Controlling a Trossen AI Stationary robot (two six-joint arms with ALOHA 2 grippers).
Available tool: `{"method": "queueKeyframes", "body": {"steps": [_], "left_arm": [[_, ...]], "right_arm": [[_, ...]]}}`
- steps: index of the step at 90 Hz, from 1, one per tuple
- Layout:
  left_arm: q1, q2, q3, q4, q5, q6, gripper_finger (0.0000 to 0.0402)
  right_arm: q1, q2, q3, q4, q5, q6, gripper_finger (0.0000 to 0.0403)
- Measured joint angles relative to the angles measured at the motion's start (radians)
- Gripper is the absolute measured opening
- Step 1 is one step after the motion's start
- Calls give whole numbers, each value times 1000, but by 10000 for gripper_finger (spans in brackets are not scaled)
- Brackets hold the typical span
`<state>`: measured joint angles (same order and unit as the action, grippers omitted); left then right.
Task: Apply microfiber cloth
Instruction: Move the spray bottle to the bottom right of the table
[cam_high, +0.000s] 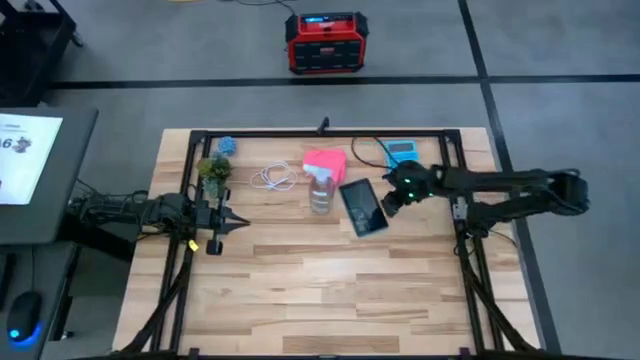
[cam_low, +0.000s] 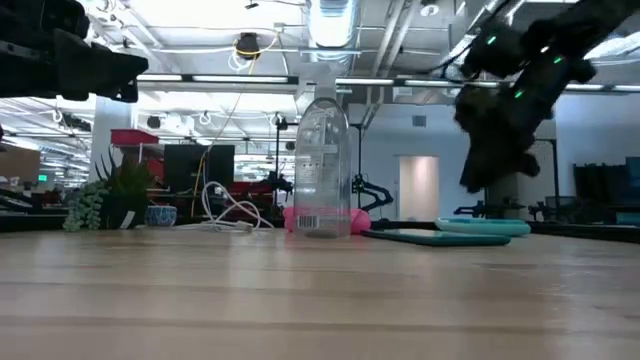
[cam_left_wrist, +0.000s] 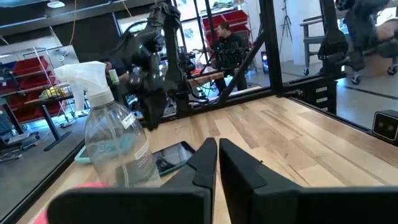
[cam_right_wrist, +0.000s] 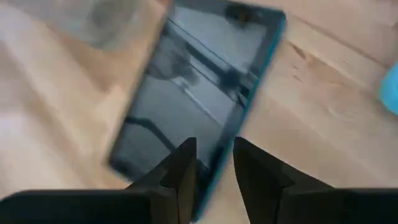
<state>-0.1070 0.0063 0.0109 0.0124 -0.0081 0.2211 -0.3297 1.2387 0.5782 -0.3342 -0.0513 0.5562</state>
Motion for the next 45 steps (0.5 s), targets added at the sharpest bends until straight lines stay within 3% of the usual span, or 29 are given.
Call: {"method": "queueKeyframes", "body": {"steps": [11,26,45], "left_arm": [[0,0,0,0,0,0,0],[0,0,0,0,0,-22,0],[0,0,0,0,0,-111,0]], "right_arm": [[21,75,60,36,-6,-40,98],[72,82,176,35,-6,-165,98],[125,93,341,78,-5,-423,124]]}}
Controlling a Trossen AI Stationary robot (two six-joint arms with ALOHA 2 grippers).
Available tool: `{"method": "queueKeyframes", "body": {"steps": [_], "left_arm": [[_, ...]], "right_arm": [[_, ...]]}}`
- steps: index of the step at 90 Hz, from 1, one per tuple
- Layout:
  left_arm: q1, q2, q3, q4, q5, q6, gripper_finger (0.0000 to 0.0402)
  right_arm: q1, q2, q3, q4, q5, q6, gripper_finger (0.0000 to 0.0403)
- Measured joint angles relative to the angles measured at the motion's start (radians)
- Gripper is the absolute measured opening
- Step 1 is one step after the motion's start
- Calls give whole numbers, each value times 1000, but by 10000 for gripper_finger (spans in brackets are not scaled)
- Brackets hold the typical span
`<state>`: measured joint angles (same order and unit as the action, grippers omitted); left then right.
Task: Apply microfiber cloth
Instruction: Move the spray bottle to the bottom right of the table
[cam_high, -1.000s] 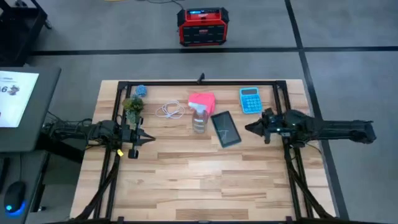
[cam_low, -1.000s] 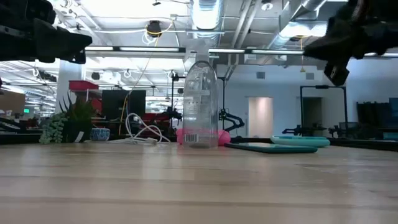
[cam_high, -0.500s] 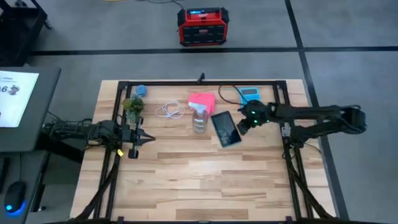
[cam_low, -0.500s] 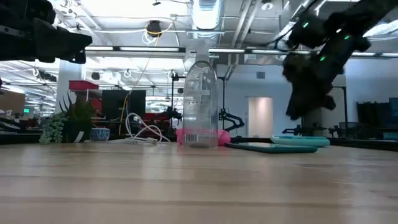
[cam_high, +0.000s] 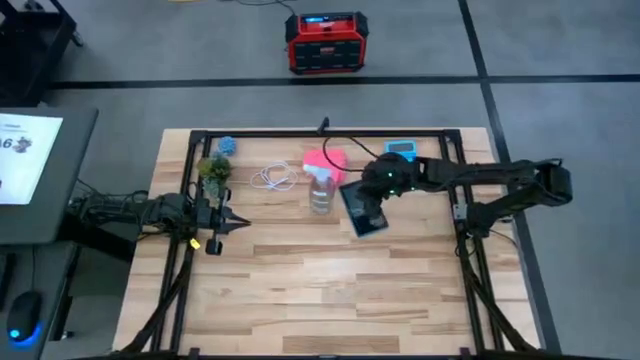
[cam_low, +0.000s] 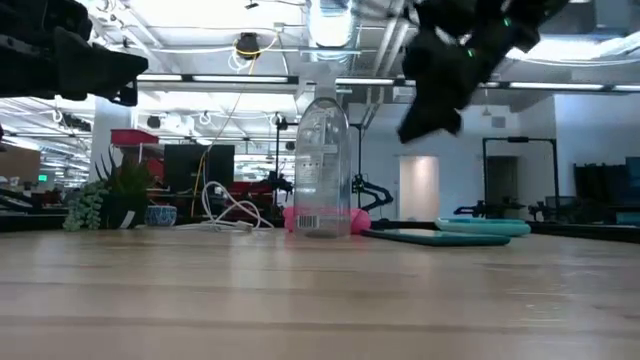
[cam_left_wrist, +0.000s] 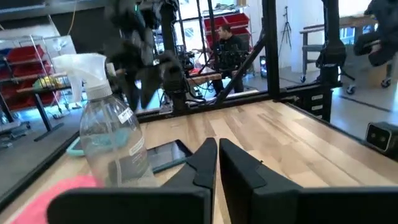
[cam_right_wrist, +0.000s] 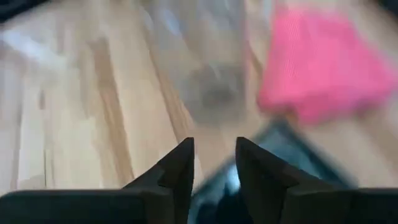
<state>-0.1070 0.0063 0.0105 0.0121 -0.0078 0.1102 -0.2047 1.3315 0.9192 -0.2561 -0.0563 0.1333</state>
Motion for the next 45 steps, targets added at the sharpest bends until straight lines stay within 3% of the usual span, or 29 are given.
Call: {"method": "queueKeyframes", "body": {"steps": [27,45], "left_arm": [[0,0,0,0,0,-69,0],[0,0,0,-2,0,-69,0]], "right_arm": [[-5,56,107,208,8,-155,235],[-11,186,195,244,8,-164,254]]}}
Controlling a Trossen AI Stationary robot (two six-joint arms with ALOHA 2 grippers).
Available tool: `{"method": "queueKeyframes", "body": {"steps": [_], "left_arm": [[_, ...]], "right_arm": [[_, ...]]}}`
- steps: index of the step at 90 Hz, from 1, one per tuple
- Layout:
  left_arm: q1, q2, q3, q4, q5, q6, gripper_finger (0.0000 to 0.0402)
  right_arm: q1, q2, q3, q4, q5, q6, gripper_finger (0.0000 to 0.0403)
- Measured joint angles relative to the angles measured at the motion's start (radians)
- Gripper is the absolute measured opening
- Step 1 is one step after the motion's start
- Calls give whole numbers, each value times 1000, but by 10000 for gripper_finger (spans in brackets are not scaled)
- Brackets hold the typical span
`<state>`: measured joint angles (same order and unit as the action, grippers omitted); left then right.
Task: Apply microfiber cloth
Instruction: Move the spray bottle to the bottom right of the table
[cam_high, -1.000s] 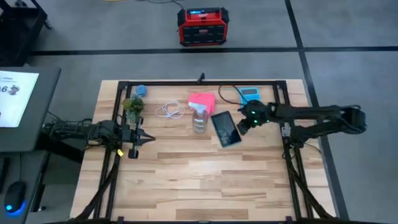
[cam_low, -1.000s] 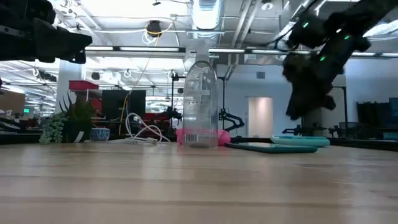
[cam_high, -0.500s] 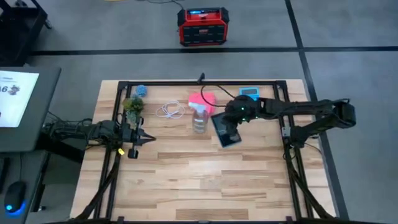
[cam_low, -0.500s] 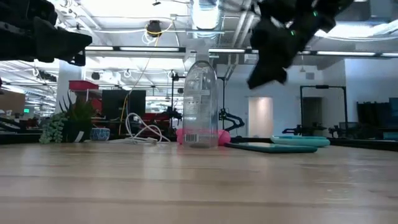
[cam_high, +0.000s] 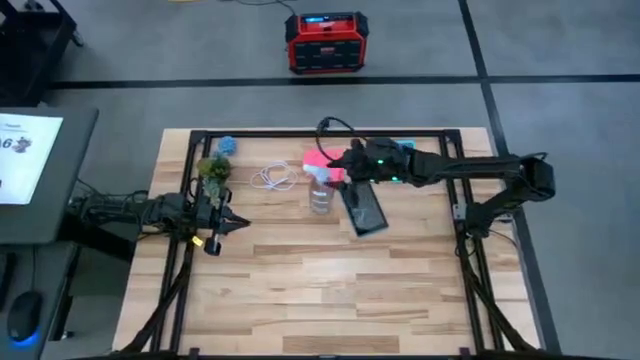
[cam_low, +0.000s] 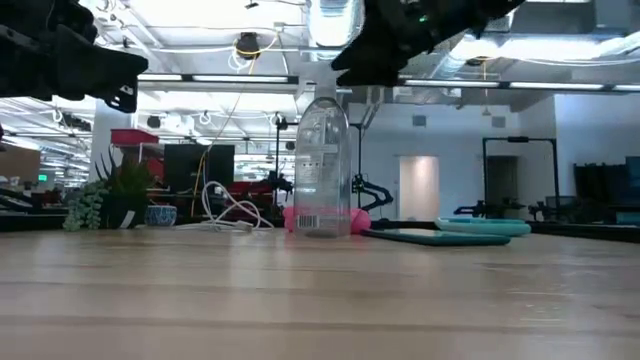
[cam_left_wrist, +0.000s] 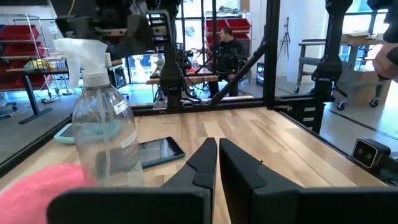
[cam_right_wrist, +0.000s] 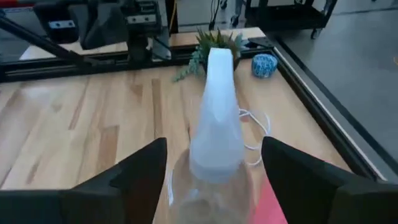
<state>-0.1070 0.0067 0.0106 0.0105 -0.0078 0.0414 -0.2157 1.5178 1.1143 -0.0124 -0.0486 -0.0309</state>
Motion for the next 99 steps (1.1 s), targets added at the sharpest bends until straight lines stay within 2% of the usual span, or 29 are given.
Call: {"method": "queueKeyframes", "body": {"steps": [9,16,22,35,45,55,71,84,99], "left_arm": [[0,0,0,0,0,0,0],[0,-1,0,-1,0,-1,0],[0,0,0,-1,0,-1,0],[0,0,0,0,0,-1,0],[0,0,0,-1,0,-1,0],[0,0,0,-1,0,-1,0],[0,0,0,-1,0,-1,0],[0,0,0,-1,0,-1,0],[0,0,0,0,0,5,0]], "right_arm": [[0,58,47,-4,0,1,246],[4,85,70,-18,0,3,225],[8,95,88,-19,-1,4,189],[30,79,124,-88,0,4,86],[70,41,156,-119,2,10,86],[128,-3,196,-175,29,88,86],[305,-50,208,-291,102,208,86],[518,-59,207,-387,244,382,86],[795,-36,207,-436,559,651,86]]}}
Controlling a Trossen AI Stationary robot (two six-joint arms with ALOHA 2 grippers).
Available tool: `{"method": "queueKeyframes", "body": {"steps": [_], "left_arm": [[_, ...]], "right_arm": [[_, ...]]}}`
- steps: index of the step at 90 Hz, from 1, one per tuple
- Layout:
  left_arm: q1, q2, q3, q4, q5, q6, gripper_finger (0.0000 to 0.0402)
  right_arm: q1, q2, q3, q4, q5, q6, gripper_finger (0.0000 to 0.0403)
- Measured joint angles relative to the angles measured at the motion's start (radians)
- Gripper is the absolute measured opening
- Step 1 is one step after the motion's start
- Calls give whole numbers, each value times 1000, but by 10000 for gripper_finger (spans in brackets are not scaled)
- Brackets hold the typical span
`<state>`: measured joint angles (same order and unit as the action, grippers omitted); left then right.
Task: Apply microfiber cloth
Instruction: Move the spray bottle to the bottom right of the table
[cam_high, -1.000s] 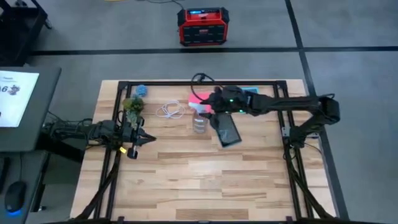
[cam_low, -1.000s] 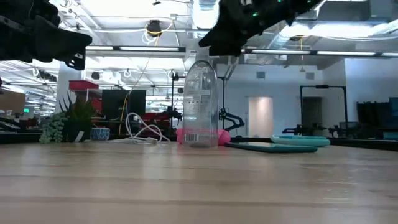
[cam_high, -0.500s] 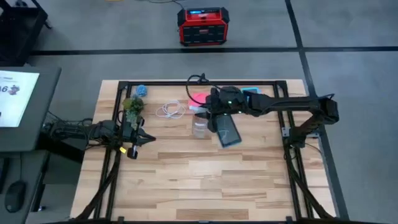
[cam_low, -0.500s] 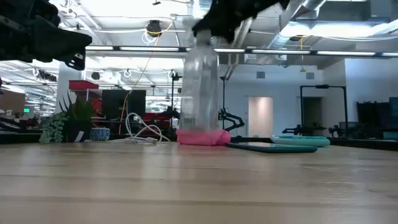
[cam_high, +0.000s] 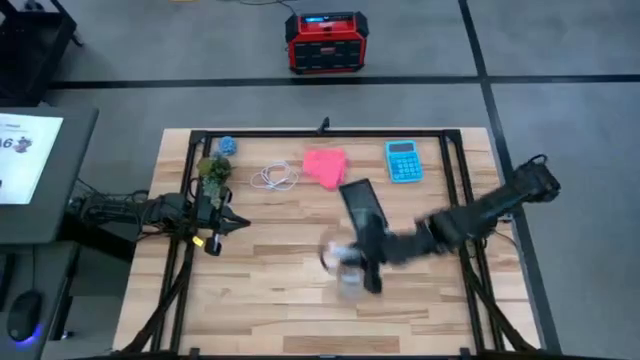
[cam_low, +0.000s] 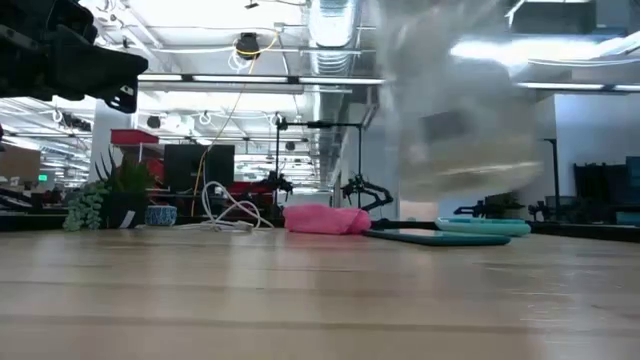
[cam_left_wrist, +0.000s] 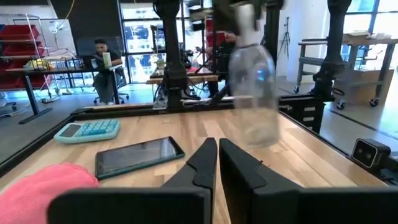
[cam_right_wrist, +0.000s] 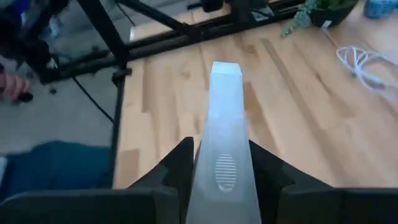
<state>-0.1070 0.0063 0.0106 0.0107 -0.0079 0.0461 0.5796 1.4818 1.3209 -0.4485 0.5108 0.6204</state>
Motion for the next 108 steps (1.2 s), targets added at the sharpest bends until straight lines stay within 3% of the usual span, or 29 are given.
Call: {"method": "queueKeyframes", "body": {"steps": [17,28,44,69,91,108], "left_arm": [[0,0,0,1,0,-1,0],[0,0,0,2,-1,-1,0],[0,0,0,3,-1,-2,0],[0,0,0,2,-1,-17,0],[0,0,0,2,-1,-17,0],[0,0,0,2,-1,-26,0]], "right_arm": [[249,67,0,-66,292,303,86],[339,124,0,-120,357,462,86],[378,156,4,-226,467,598,86],[377,129,1,-266,462,466,86],[377,110,3,-303,361,384,88],[377,112,0,-334,284,375,184]]}}
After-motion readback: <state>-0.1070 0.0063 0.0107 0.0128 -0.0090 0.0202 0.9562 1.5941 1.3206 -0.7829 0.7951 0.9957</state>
